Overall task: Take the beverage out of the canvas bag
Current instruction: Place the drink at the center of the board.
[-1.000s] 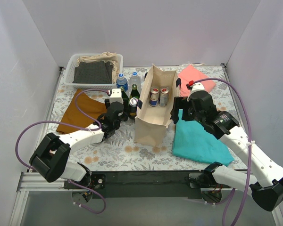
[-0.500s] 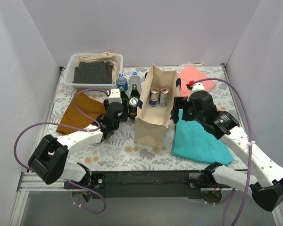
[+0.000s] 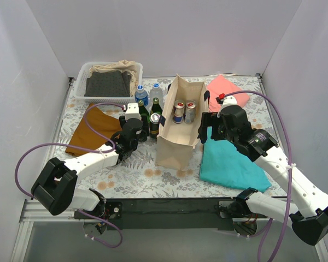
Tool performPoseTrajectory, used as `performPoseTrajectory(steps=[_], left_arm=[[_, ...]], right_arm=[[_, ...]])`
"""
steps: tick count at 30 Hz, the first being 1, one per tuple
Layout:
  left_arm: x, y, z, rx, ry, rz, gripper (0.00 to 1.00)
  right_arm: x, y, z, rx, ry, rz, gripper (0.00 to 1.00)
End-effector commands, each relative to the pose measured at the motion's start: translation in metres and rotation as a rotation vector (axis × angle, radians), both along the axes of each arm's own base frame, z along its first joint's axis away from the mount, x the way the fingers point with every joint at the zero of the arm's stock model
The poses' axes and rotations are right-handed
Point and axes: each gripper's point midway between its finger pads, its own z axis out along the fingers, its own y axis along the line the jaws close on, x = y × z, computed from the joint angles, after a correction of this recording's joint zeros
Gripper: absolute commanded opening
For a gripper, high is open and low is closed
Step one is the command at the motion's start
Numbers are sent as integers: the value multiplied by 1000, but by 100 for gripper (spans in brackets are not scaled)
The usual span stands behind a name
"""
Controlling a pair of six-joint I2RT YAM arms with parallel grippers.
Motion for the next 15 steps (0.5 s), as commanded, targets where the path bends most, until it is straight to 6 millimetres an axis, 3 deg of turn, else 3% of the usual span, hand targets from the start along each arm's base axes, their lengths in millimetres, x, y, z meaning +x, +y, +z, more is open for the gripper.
performPoseTrajectory(steps=[1,10,15], left_arm=[[9,2,29,-65,-103,37,60],[13,-13,22,-107,-76,3,59],[12,-13,29,-126,-85,6,58]], right_arm=[[2,-2,2,-10,-18,2,97],[1,-4,3,-8,-24,-3,97],[1,-3,0,-11,-15,2,97]])
